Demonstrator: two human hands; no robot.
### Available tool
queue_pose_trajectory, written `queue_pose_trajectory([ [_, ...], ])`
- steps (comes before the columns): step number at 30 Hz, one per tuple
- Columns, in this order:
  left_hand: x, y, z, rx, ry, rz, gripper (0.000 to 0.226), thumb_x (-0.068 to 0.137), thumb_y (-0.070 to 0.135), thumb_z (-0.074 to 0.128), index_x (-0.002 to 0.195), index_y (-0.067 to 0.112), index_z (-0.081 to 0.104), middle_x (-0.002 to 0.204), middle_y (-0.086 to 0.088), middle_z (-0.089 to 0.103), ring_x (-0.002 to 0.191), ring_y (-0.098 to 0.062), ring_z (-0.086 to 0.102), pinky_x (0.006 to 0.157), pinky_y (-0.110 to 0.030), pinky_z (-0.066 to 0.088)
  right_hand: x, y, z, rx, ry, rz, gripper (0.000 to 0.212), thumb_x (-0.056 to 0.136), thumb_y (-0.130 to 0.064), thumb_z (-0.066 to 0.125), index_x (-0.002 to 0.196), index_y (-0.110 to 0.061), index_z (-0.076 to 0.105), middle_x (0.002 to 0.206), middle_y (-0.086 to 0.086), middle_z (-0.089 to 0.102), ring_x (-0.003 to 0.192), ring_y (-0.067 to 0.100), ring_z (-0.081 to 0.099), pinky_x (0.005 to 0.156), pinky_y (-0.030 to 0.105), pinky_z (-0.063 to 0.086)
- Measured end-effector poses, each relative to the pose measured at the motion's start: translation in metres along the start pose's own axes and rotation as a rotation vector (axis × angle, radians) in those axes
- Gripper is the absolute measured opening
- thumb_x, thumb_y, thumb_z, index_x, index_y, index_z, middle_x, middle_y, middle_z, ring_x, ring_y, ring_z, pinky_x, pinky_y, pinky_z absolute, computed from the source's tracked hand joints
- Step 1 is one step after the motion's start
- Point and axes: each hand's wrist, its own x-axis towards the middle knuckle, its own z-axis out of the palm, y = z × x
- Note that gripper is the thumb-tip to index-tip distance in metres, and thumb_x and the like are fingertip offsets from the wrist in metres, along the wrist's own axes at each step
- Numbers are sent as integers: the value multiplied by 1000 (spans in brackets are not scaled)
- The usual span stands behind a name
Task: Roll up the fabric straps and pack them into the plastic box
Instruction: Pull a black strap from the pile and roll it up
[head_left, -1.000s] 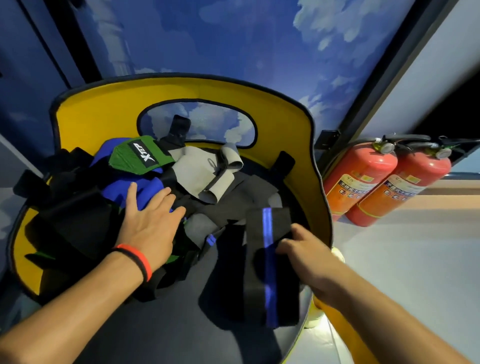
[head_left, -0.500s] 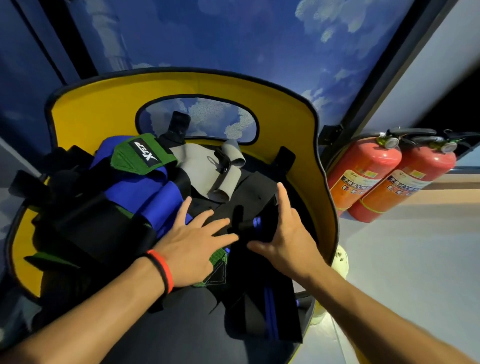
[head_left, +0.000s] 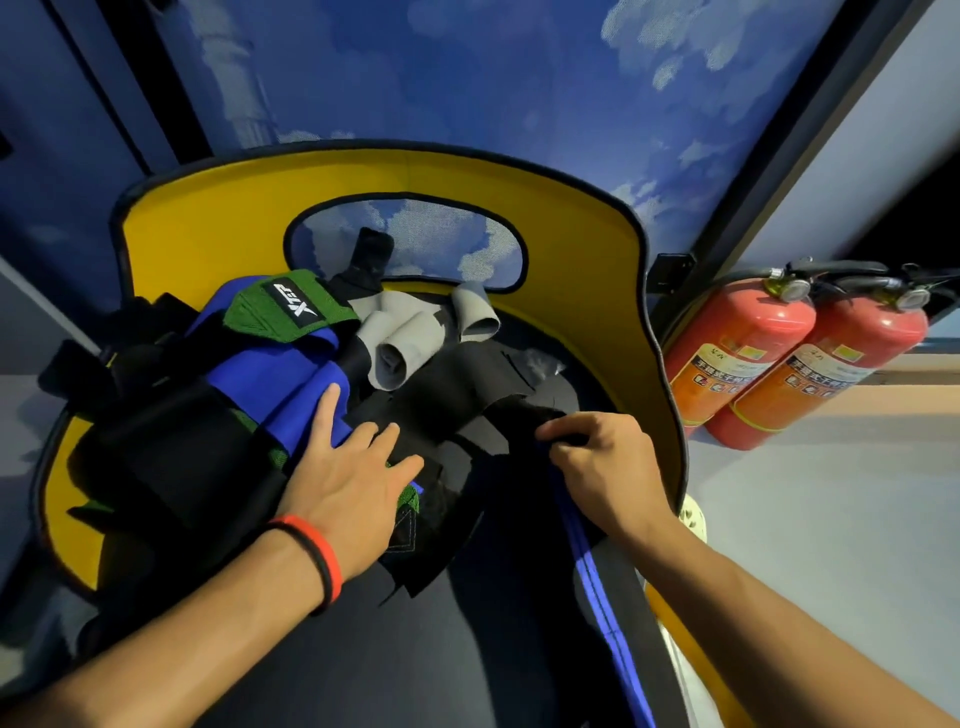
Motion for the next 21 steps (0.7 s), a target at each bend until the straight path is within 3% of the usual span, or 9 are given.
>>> queue_pose_trajectory([
  [3,-1,-1,-2,3,-9,-17,62,99,40,40,157,39,16,168,-8,13,150,-27,18,103,-72,-27,1,-3,-4,76,55,32,23,85,-6,69,78,-25,79,69,-12,70,52,-2,57,46,11,38],
  [7,0,-4,-1,6,-34,-58,59,99,41,39,156,37,24,162,-9,27,148,-27,24,106,-72,-26,-4,-10,-13,121,161,-23,19,84,-14,73,68,-25,76,64,-12,70,61,3,63,55,20,47],
  [12,4,-21,6,-11,-42,-95,55,97,40,37,152,38,36,140,-1,53,135,-23,40,107,-69,-27,-6,-14,-48,441,352,-127,27,85,1,65,77,-22,76,78,-11,74,75,4,66,72,23,50],
  [18,-9,-17,-6,-41,-81,-57,41,99,47,36,131,36,58,125,8,51,125,-17,45,99,-72,-33,12,-21,-22,743,84,-104,34,93,4,62,115,-19,75,112,-5,76,107,12,70,92,23,55],
  [21,-14,-13,-7,-47,-74,-53,45,99,56,33,129,33,58,125,7,51,126,-17,43,103,-72,-29,34,-21,-10,687,13,-101,48,92,8,60,129,-22,67,122,-8,71,111,6,67,95,21,53],
])
